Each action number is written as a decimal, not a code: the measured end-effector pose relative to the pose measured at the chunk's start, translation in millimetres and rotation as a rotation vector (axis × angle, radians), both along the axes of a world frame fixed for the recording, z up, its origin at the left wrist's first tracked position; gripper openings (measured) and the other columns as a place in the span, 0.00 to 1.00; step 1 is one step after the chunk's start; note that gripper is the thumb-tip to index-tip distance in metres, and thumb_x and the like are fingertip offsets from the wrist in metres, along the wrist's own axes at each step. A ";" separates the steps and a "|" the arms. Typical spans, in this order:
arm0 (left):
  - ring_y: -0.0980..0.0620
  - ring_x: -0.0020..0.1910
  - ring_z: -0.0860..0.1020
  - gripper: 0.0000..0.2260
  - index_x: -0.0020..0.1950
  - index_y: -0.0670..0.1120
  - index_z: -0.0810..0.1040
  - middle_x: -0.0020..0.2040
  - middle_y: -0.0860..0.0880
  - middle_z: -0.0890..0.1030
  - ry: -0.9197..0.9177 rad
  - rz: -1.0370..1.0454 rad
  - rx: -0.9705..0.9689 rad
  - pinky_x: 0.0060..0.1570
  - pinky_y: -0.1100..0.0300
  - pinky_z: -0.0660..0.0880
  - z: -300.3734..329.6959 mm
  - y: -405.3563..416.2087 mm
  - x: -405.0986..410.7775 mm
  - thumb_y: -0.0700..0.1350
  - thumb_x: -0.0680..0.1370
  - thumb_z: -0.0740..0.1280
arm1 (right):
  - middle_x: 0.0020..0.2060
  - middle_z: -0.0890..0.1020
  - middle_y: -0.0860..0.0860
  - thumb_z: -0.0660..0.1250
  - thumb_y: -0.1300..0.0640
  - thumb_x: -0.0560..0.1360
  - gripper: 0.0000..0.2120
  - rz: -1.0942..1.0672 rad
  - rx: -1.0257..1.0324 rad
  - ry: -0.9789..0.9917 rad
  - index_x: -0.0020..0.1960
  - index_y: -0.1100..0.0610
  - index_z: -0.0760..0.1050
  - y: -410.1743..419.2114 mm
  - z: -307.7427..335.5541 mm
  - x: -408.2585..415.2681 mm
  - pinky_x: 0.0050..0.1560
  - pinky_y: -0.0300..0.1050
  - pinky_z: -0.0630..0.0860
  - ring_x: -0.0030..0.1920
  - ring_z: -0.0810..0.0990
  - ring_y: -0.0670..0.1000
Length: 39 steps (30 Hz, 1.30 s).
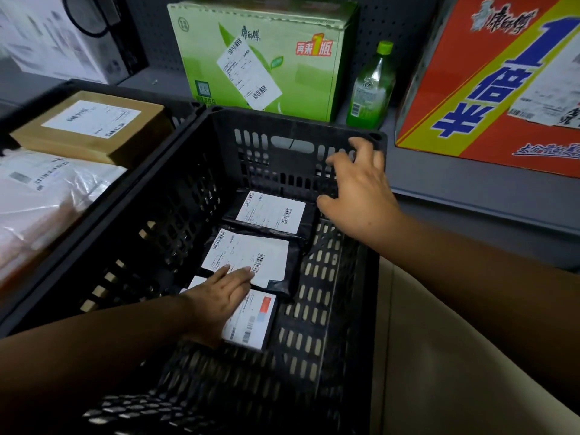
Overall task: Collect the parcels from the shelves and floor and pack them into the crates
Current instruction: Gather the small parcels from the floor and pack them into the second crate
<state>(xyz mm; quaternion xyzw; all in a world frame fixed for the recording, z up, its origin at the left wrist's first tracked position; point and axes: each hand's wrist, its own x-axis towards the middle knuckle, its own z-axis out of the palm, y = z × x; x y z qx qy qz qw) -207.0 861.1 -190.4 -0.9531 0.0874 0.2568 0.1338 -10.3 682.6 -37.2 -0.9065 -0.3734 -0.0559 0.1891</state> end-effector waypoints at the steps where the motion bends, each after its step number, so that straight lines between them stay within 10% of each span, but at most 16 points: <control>1: 0.44 0.74 0.32 0.51 0.75 0.36 0.42 0.76 0.38 0.40 -0.005 0.025 0.005 0.71 0.46 0.30 -0.6 -0.1 1.9 0.71 0.70 0.57 | 0.72 0.55 0.56 0.67 0.52 0.70 0.26 0.002 0.003 -0.001 0.66 0.55 0.66 0.0 -0.2 -0.1 0.67 0.55 0.62 0.71 0.54 0.59; 7: 0.41 0.67 0.24 0.39 0.67 0.45 0.22 0.73 0.40 0.28 -0.016 0.104 -0.025 0.65 0.46 0.25 -4.8 3.3 -2.5 0.39 0.78 0.56 | 0.72 0.56 0.55 0.67 0.52 0.70 0.25 0.016 0.014 0.002 0.65 0.55 0.67 -0.9 -1.0 0.2 0.67 0.55 0.62 0.70 0.54 0.58; 18: 0.42 0.69 0.24 0.46 0.71 0.54 0.25 0.70 0.43 0.23 0.096 0.281 -0.062 0.66 0.34 0.32 -5.1 4.0 5.4 0.34 0.75 0.62 | 0.71 0.58 0.55 0.67 0.52 0.71 0.23 0.039 0.042 0.011 0.64 0.55 0.68 -2.3 -0.9 -0.5 0.66 0.55 0.62 0.70 0.55 0.57; 31: 0.41 0.73 0.31 0.53 0.73 0.49 0.28 0.73 0.41 0.27 0.226 0.245 0.010 0.68 0.32 0.41 15.2 -7.2 15.1 0.61 0.71 0.69 | 0.68 0.62 0.55 0.66 0.55 0.72 0.19 0.023 0.158 0.067 0.62 0.55 0.71 -6.4 1.3 0.7 0.65 0.49 0.62 0.68 0.58 0.56; 39: 0.47 0.76 0.49 0.37 0.77 0.51 0.43 0.78 0.46 0.45 -0.476 0.204 -0.397 0.73 0.49 0.46 89.4 -35.9 59.7 0.61 0.77 0.60 | 0.67 0.64 0.53 0.66 0.58 0.71 0.19 0.052 0.285 0.086 0.62 0.52 0.71 -35.8 17.2 6.5 0.68 0.54 0.63 0.69 0.58 0.54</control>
